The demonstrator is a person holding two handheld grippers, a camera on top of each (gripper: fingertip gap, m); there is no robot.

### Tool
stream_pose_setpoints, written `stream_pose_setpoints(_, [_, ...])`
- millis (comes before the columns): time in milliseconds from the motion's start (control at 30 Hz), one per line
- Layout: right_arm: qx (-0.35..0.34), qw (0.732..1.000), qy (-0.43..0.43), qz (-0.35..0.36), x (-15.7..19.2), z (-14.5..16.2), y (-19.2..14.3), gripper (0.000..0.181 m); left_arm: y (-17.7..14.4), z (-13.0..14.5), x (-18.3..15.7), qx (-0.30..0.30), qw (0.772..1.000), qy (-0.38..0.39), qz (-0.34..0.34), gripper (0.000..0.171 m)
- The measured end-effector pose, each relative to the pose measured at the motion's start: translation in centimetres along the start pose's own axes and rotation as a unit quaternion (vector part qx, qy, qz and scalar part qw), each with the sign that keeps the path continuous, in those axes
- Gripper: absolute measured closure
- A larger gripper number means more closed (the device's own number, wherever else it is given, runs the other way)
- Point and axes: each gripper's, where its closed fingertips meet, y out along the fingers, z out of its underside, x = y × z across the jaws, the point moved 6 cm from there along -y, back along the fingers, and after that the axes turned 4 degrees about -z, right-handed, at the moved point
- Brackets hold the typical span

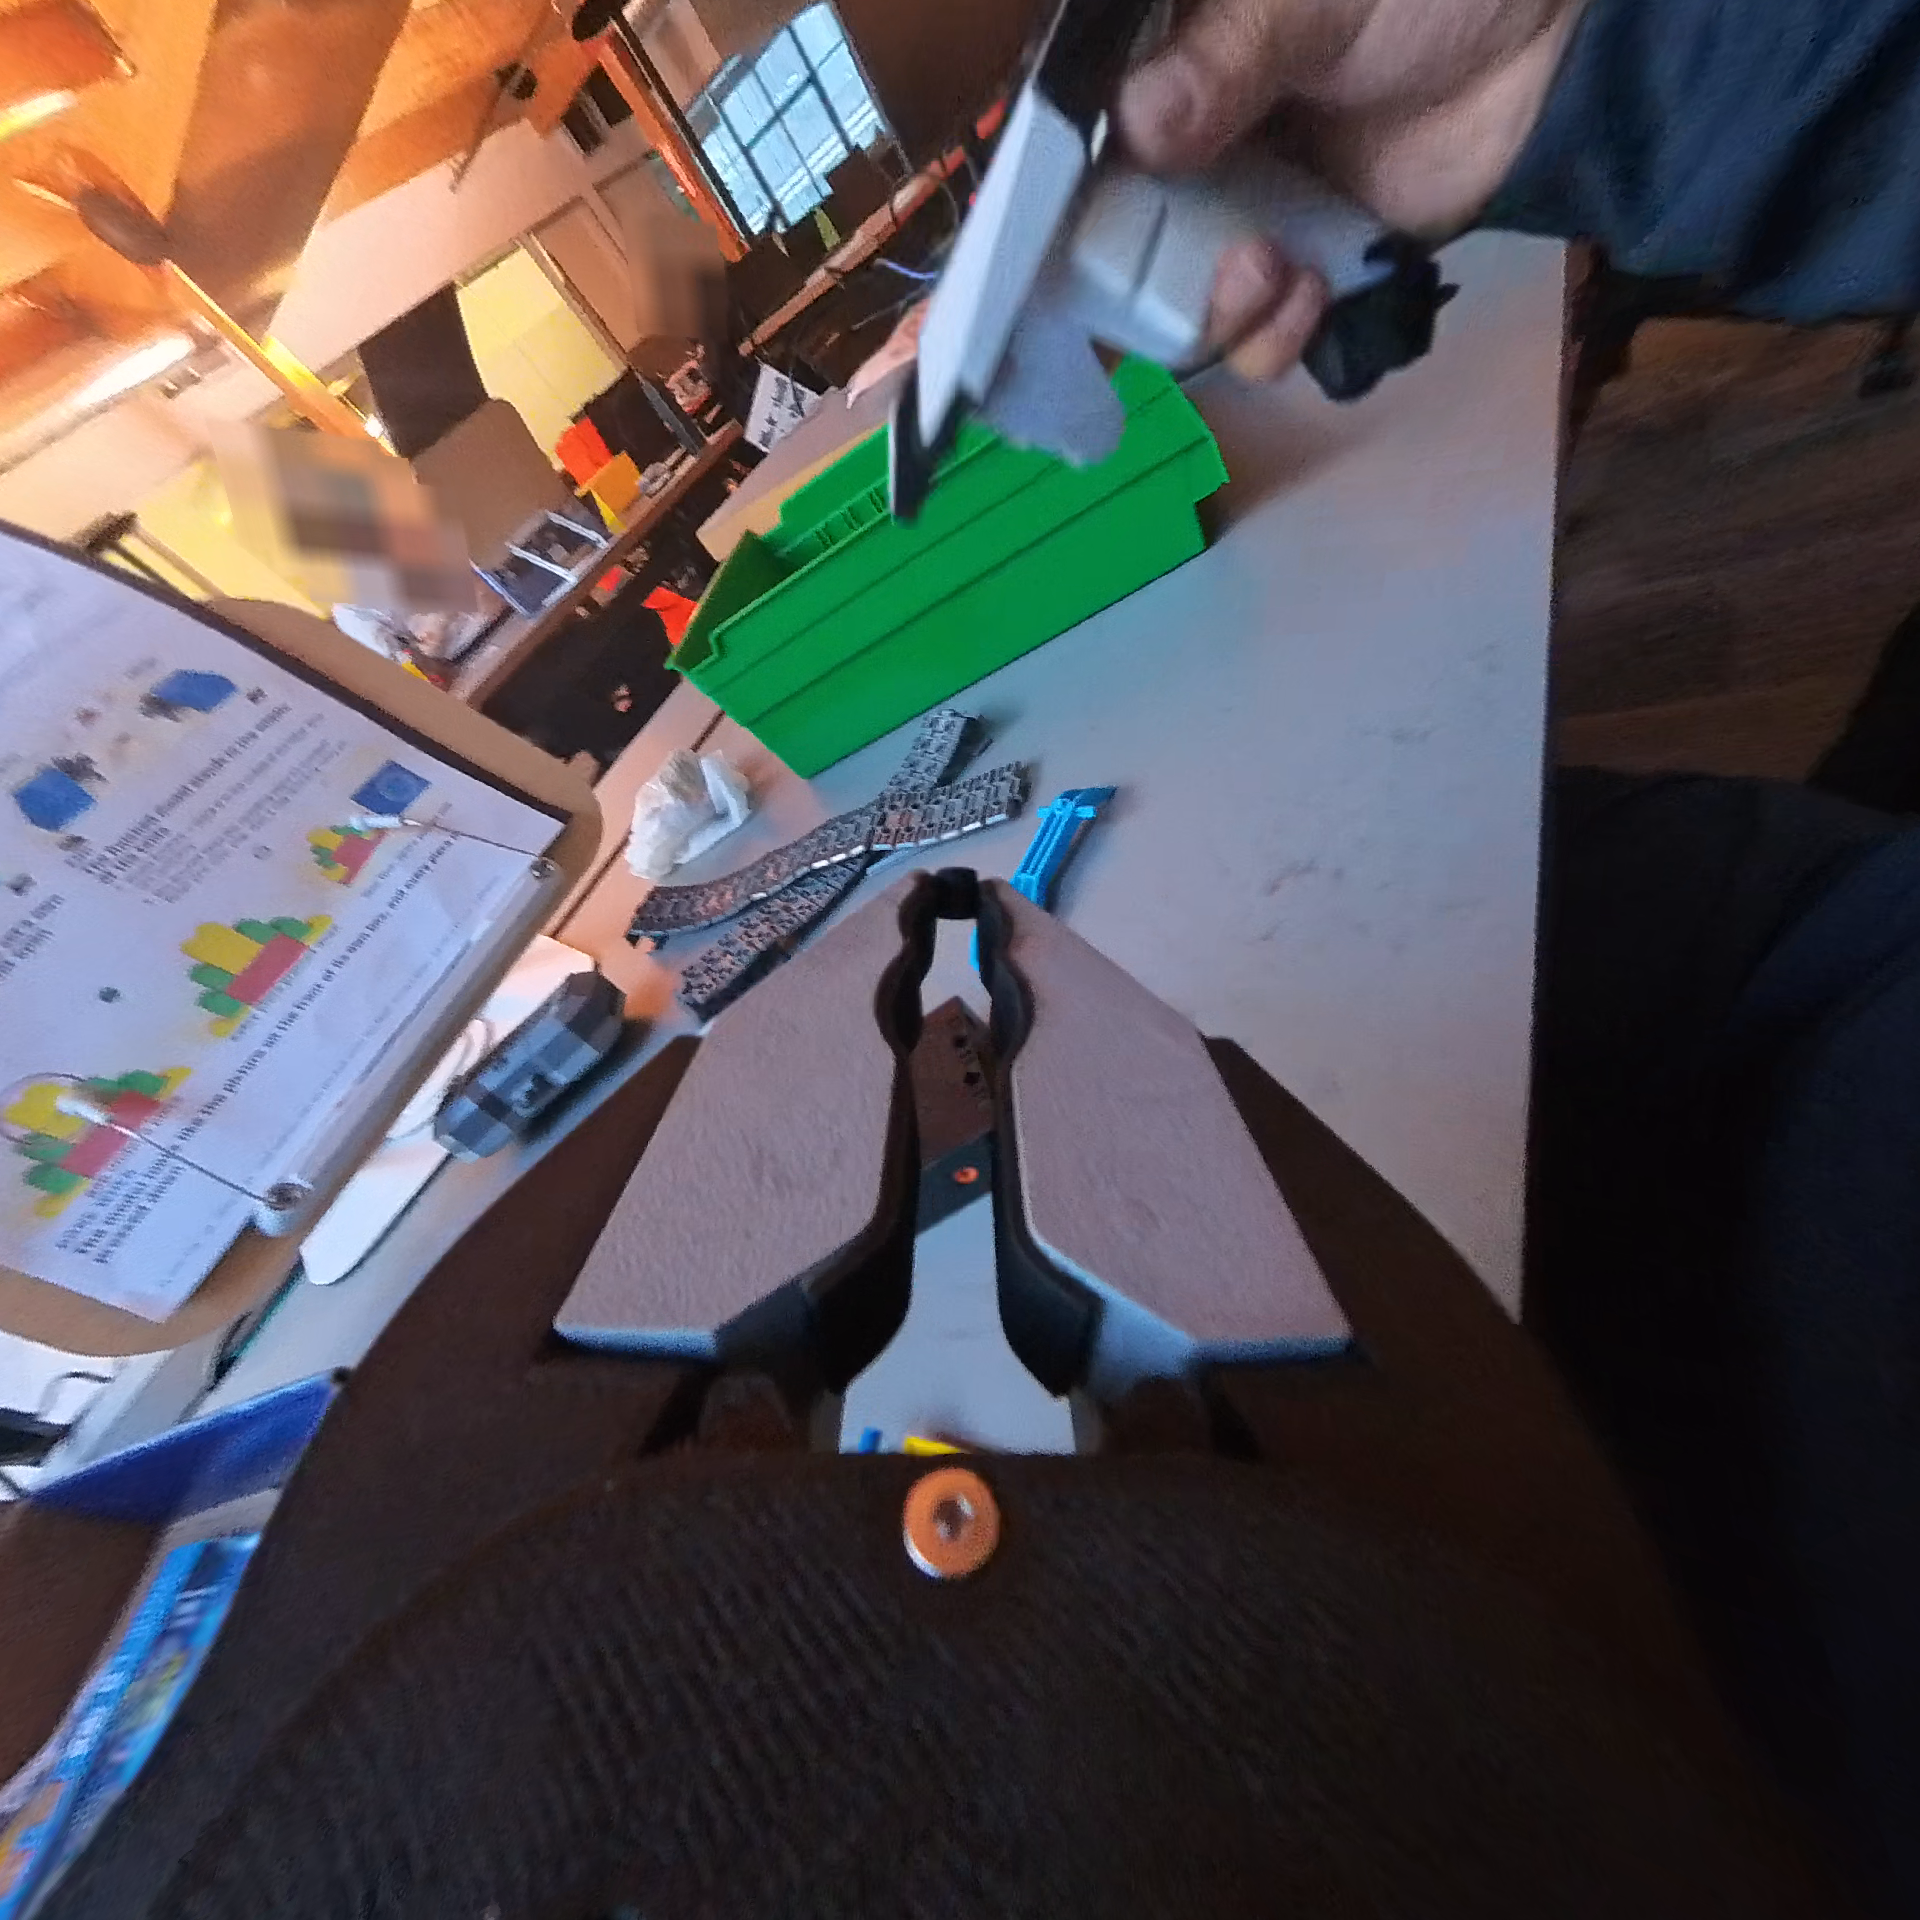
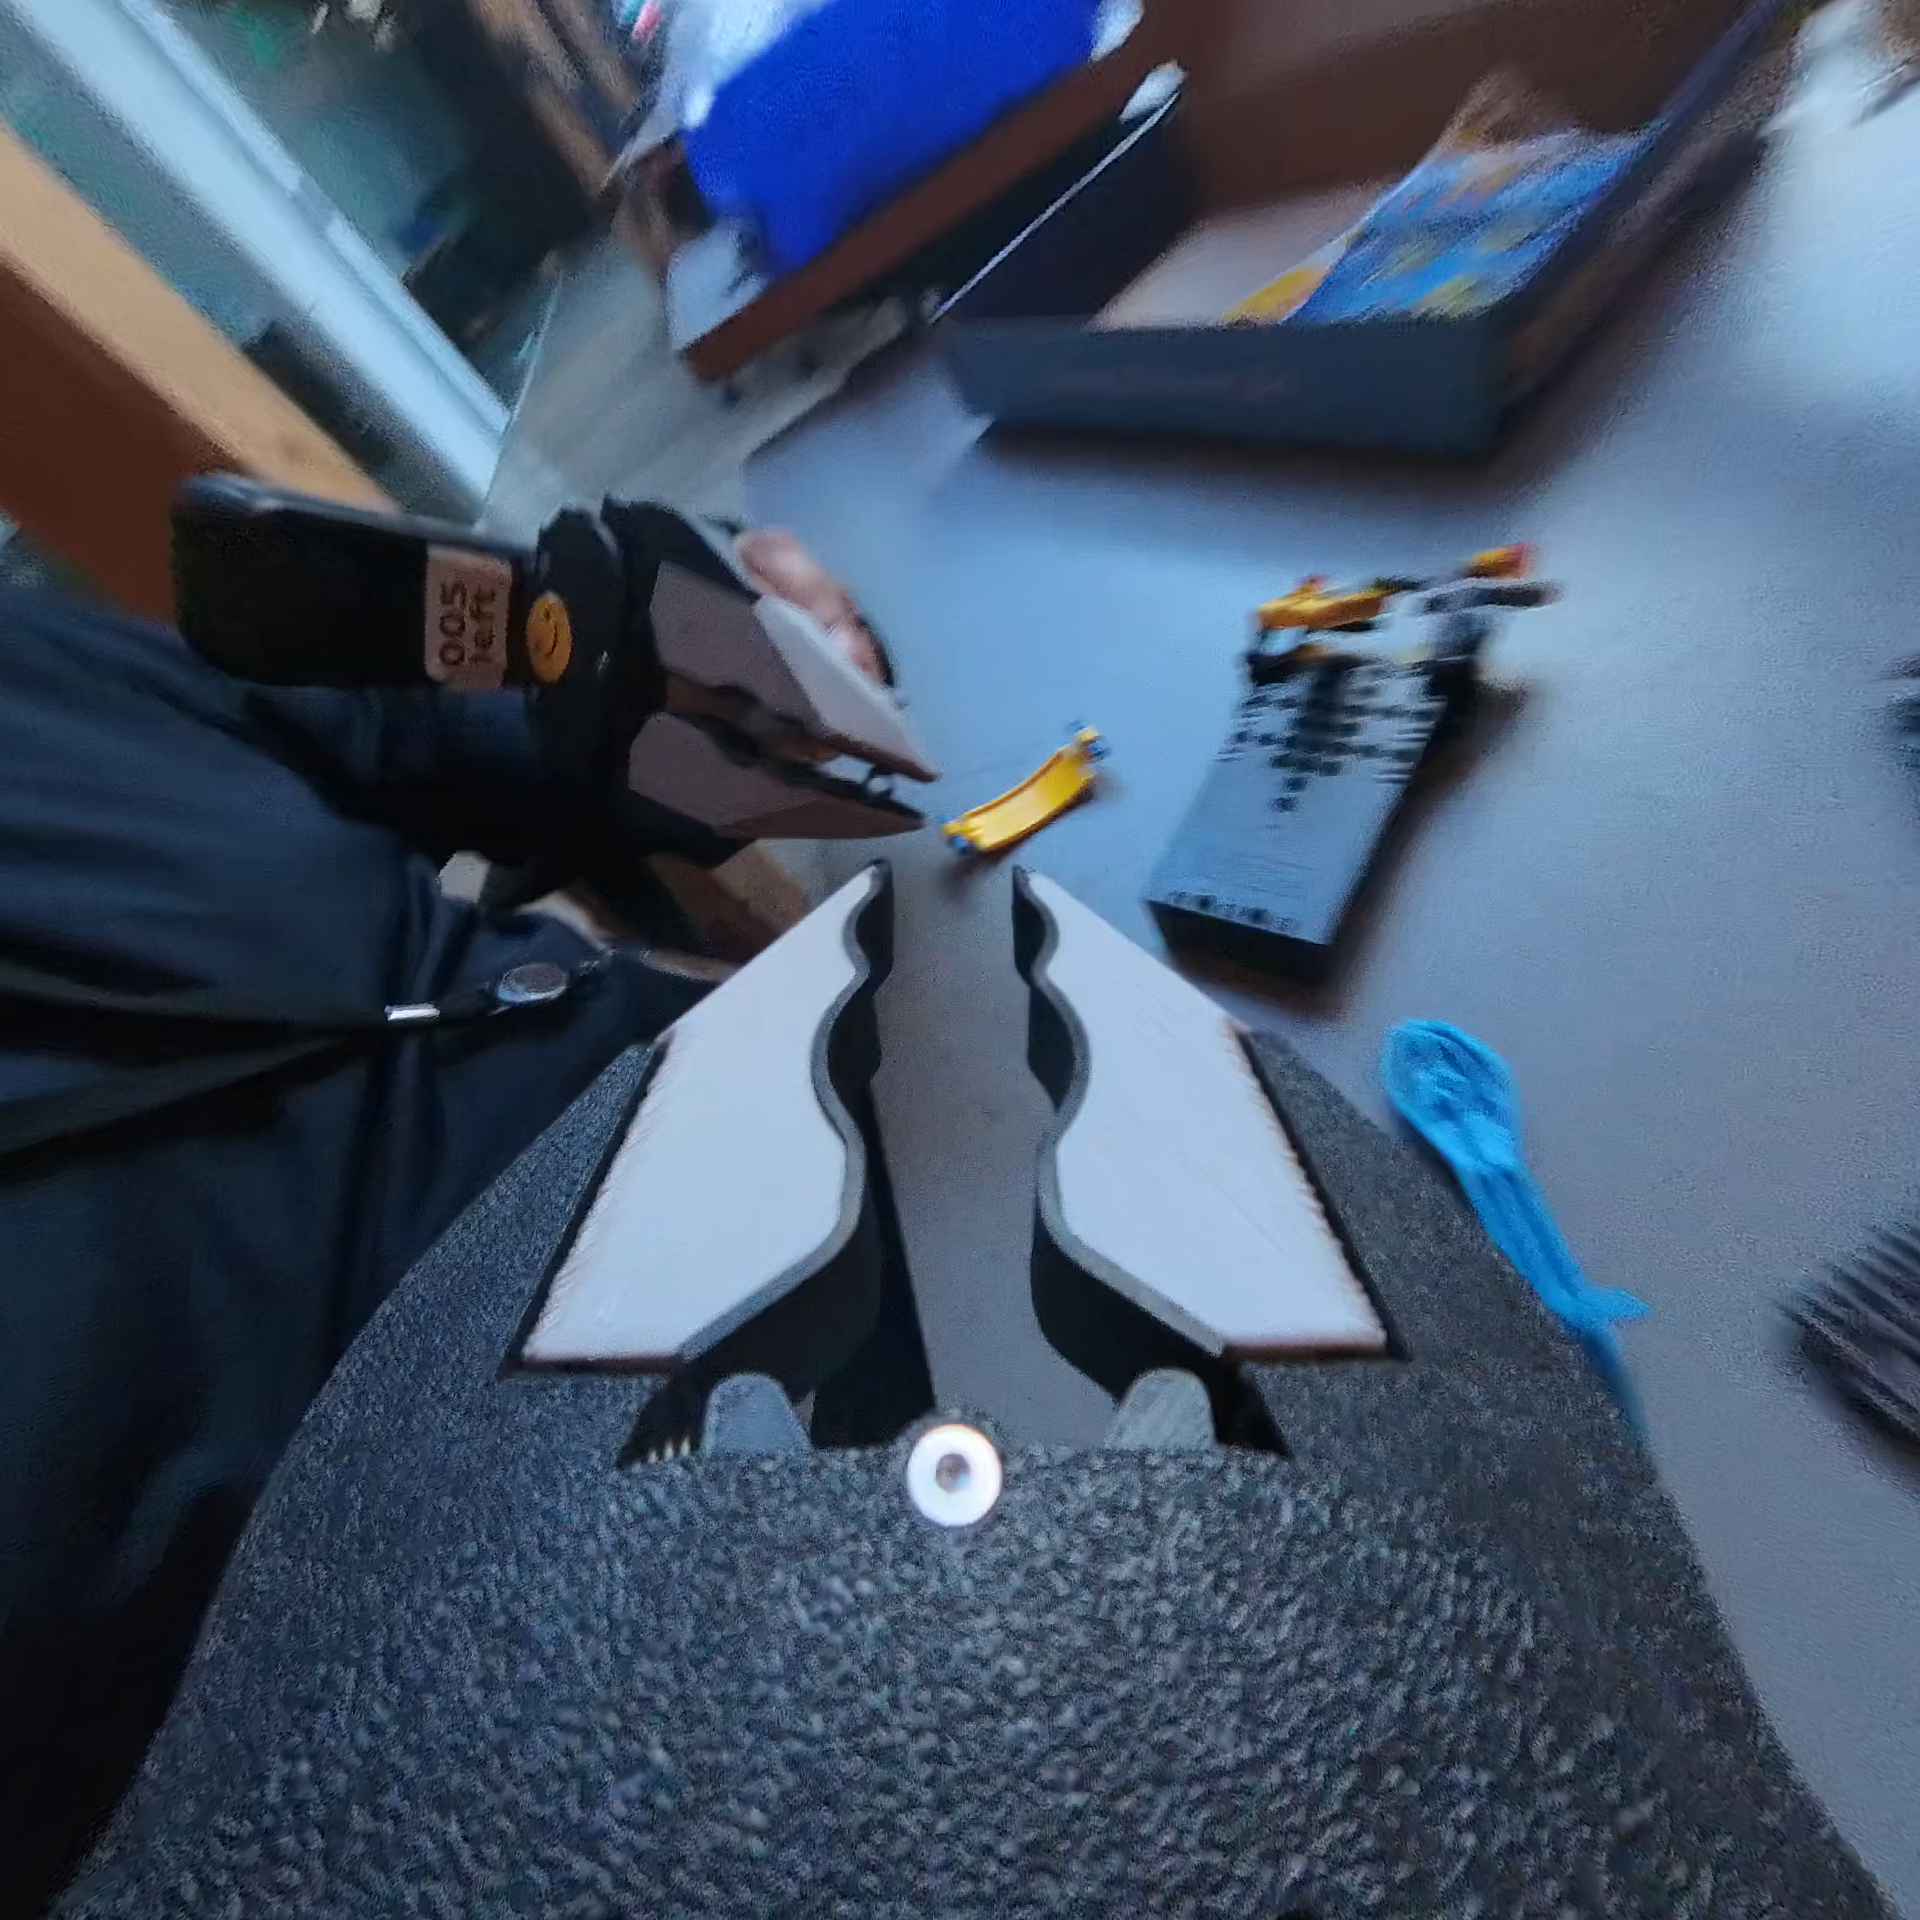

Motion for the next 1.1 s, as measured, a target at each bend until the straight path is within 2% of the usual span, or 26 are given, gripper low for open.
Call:
stream_pose_setpoints(67, [0.029, 0.999, -0.001, -0.028, 0.8, 0.7, 3.2, 0.161, -0.2, -0.2, 0.0, 0.002, 0.999, 0.033, -0.019, 0.167])
stream_pose_setpoints(167, [0.013, 0.998, 0.012, -0.063, 1.4, 0.6, 5.2, 0.161, -0.4, -0.3, 0.0, 0.001, 0.997, 0.071, -0.043, 0.167])
stream_pose_setpoints(300, [-0.016, 0.998, 0.031, -0.052, 0.6, 0.2, 5.5, 0.165, -0.6, -0.2, 0.0, 0.009, 0.994, 0.092, -0.055, 0.167])
stream_pose_setpoints(500, [-0.016, 0.997, 0.040, -0.067, 0.5, 0.7, 6.4, 0.167, -0.6, 0.2, -0.2, 0.024, 0.992, 0.111, -0.060, 0.167])
stream_pose_setpoints(1100, [-0.016, 0.998, 0.037, -0.042, -0.1, 1.2, 6.6, 0.167, 0.0, 1.0, -0.3, 0.051, 0.992, 0.103, -0.043, 0.166])
